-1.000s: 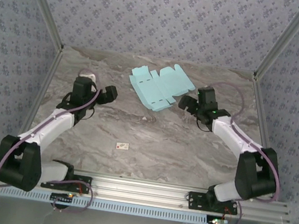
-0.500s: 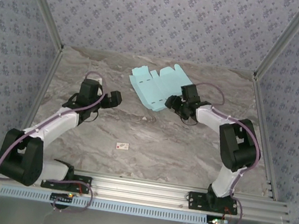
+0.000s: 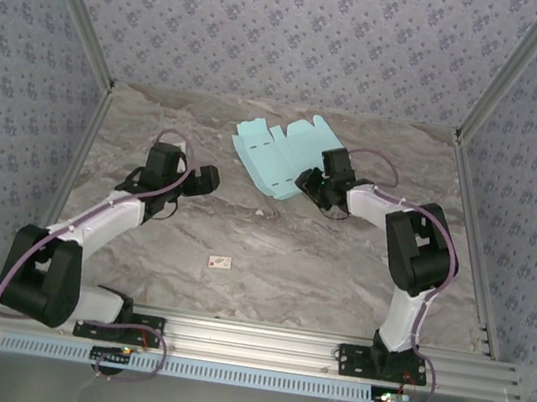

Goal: Fold the paper box

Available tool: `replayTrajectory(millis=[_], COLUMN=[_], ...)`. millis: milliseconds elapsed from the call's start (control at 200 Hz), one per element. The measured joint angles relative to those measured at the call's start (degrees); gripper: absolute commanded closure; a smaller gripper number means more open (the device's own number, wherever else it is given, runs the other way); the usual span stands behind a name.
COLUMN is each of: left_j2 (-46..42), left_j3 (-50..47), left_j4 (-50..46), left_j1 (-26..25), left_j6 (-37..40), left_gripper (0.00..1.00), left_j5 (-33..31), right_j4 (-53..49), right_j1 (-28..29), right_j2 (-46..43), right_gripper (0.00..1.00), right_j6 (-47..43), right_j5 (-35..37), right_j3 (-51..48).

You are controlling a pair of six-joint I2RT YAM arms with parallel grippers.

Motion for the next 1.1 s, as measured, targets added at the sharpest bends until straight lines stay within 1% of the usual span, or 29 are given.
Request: replayTrajectory(millis=[290,400,575,600,735,909,1004,1099], left_j2=[1.2,1.3,1.5,1.5,0.5,-3.4,-4.6,-4.7], left_j3=[0.0,0.1,0.6,0.6,0.6,1.6,4.8,10.7], left_j4=[0.3,0.3,0.3,0.3,0.2,0.0,-0.2,-1.5], left_j1=[-0.6,-1.1,-1.4,-1.4,-1.4,-1.7,-2.9,-4.9], left_j6=[-0.2,-0.4,-0.5,-0.5,-0.4,0.8,3.7,9.0], left_gripper=[0.02,0.02,0.01,0.02,0.02,0.04,0.06,0.06], left_j5=[-0.3,-0.4,-0.4,-0.4,-0.4,-0.4,-0.7,-1.1], right_j4=[3.7,3.8,3.5,3.3,-0.3,-7.0,-10.7,-14.5], right_j1=[-0.4,-0.8,-1.5,-1.5,-2.1,-2.3,-2.3,-2.3], right_j2=[0.6,0.6,0.2,-0.1,-3.3,-12.3,-17.3,-20.0], right_gripper=[0.8,0.89,1.0,1.0,1.0,1.0,1.0,1.0], right_j6=[5.0,6.0,3.5,2.8,-5.8,-24.2,-34.0,-42.6], right_j5=[-0.9,-0.8,-0.9,-0.8,-0.5,0.0,-0.7,-2.0], right_j3=[-1.6,-2.1,-2.1,-2.1,-2.1,-1.9,-0.7,2.4])
